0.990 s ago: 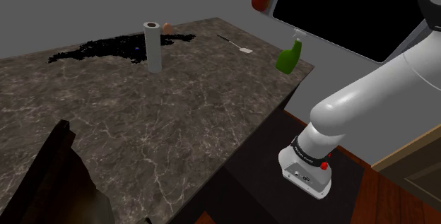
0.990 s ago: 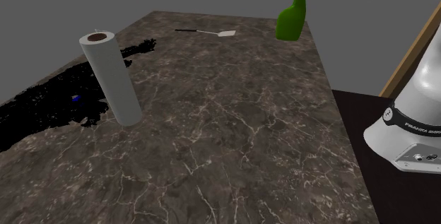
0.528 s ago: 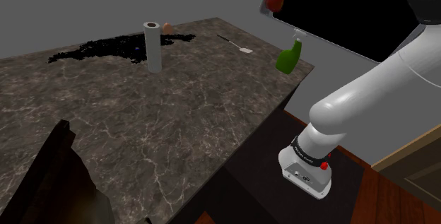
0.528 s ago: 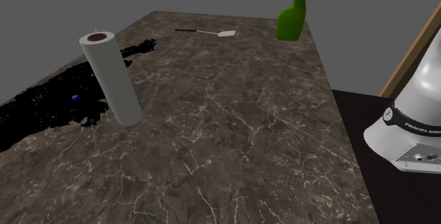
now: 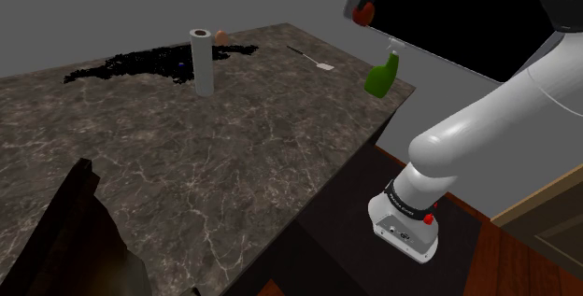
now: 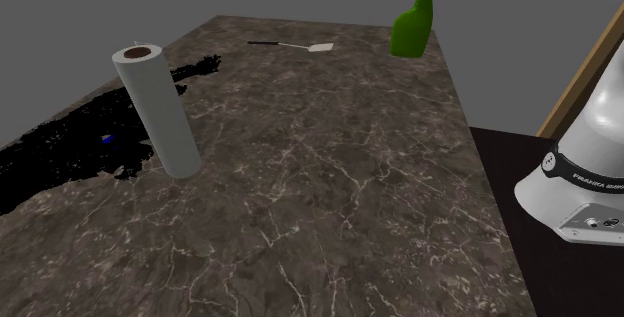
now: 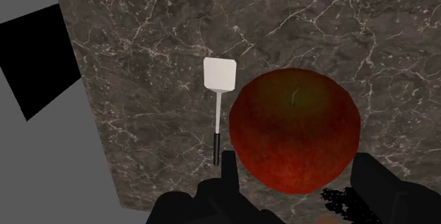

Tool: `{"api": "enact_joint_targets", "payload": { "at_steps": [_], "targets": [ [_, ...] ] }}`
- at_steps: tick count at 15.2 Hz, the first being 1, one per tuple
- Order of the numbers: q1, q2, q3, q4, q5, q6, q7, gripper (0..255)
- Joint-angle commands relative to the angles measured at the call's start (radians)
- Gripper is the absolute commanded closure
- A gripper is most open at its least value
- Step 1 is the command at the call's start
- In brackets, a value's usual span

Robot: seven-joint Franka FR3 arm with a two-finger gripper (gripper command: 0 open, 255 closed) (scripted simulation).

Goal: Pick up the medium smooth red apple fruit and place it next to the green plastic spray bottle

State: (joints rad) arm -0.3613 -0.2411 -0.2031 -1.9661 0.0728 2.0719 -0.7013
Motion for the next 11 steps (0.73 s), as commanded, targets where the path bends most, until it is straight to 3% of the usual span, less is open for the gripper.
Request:
{"api": "enact_joint_targets", "payload": {
  "at_steps": [1, 11],
  "targets": [
    [0.0, -0.002, 0.0, -0.028, 0.001, 0.027, -0.002, 255],
    [0.0, 0.005, -0.004, -0.156, 0.01, 0.16, -0.019, 255]
  ]
}}
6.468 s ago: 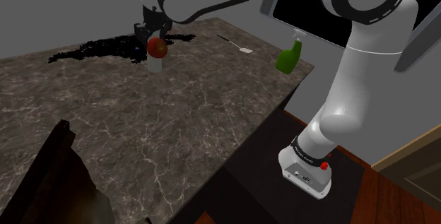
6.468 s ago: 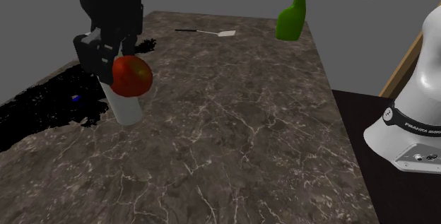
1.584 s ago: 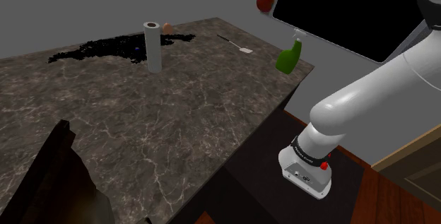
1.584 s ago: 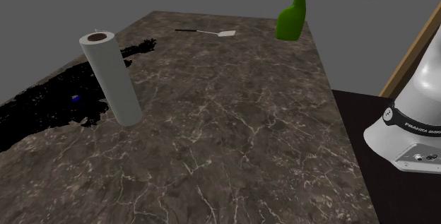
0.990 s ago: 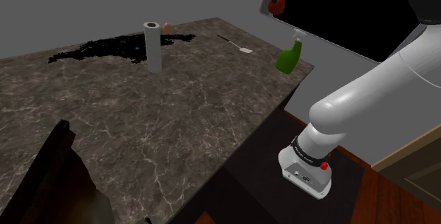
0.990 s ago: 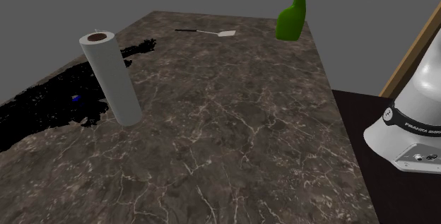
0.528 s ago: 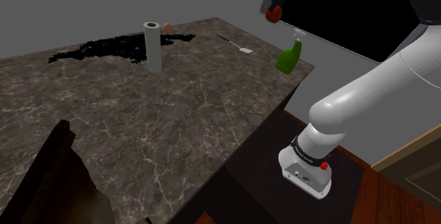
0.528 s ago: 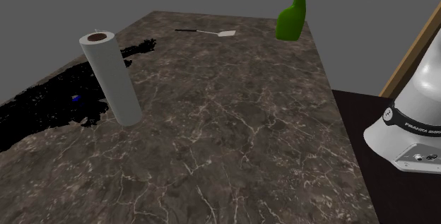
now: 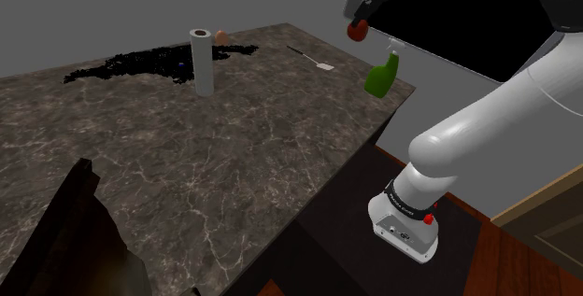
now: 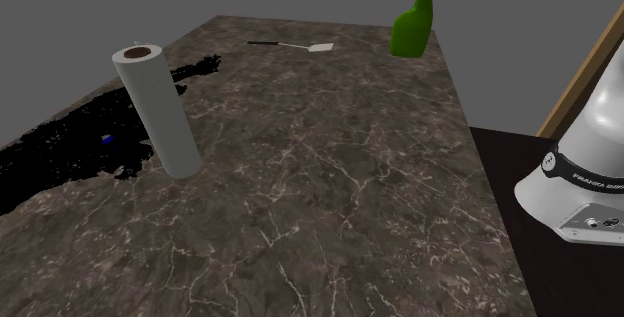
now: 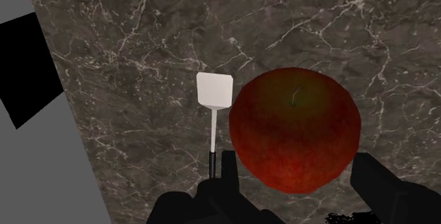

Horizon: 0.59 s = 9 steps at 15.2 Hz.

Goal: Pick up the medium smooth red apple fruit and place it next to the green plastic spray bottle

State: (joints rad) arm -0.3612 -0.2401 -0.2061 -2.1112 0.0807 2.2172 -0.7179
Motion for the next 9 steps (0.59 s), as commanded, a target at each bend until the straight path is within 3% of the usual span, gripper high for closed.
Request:
{"api": "enact_joint_targets", "payload": {
  "at_steps": [1, 9],
  "targets": [
    [0.0, 0.005, -0.001, -0.022, 0.003, 0.028, -0.004, 255],
    [0.003, 0.029, -0.006, -0.107, 0.018, 0.135, -0.023, 255]
  ]
}}
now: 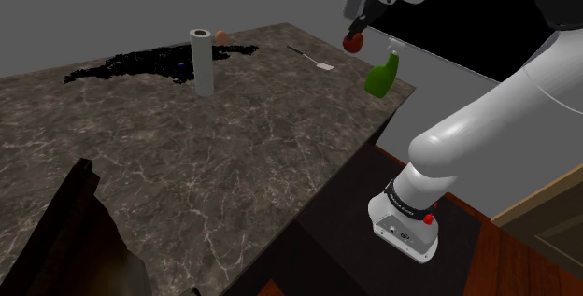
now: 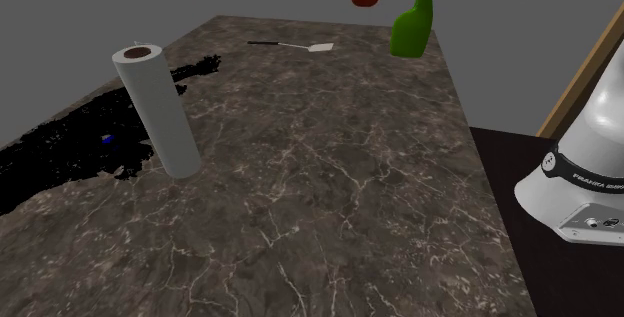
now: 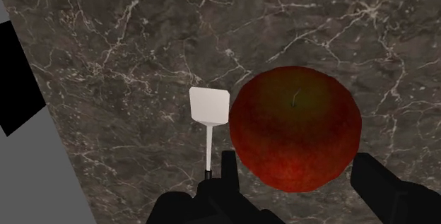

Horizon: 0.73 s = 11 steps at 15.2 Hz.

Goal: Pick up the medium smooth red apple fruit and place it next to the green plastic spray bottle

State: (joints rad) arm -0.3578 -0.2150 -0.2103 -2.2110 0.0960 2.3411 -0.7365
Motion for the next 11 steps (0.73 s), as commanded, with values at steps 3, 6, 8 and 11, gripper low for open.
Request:
{"api": "enact_joint_targets", "payload": {
  "at_steps": [3, 6, 8, 11],
  "targets": [
    [0.001, 0.016, -0.004, -0.036, 0.01, 0.052, -0.013, 255],
    [0.004, 0.031, -0.007, -0.063, 0.019, 0.092, -0.023, 255],
    [0.005, 0.042, -0.008, -0.08, 0.027, 0.119, -0.03, 255],
    [0.008, 0.06, -0.011, -0.103, 0.039, 0.16, -0.043, 255]
  ]
}}
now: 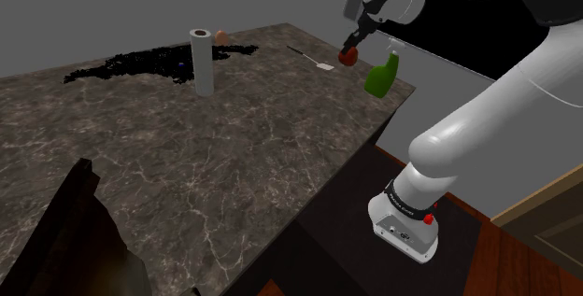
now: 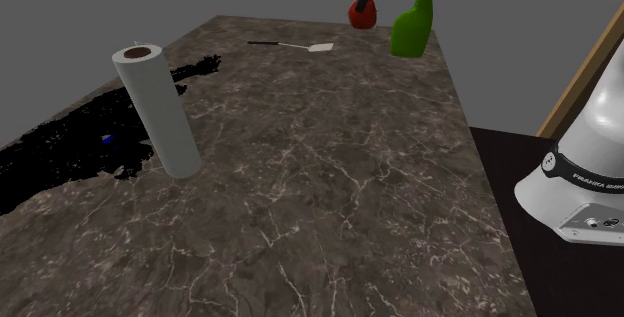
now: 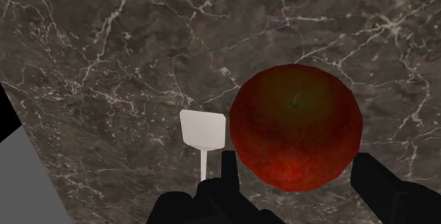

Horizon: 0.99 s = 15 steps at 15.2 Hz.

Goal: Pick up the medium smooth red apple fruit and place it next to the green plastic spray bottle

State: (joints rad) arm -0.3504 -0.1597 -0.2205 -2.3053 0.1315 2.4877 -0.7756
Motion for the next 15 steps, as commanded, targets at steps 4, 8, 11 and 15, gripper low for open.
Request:
{"api": "enact_joint_targets", "payload": {
  "at_steps": [4, 8, 11, 15],
  "targets": [
    [0.005, 0.032, -0.004, -0.037, 0.024, 0.068, -0.023, 255],
    [0.011, 0.063, -0.008, -0.062, 0.049, 0.122, -0.046, 255],
    [0.015, 0.089, -0.01, -0.078, 0.073, 0.162, -0.067, 255],
    [0.021, 0.127, -0.011, -0.095, 0.112, 0.214, -0.1, 255]
  ]
}}
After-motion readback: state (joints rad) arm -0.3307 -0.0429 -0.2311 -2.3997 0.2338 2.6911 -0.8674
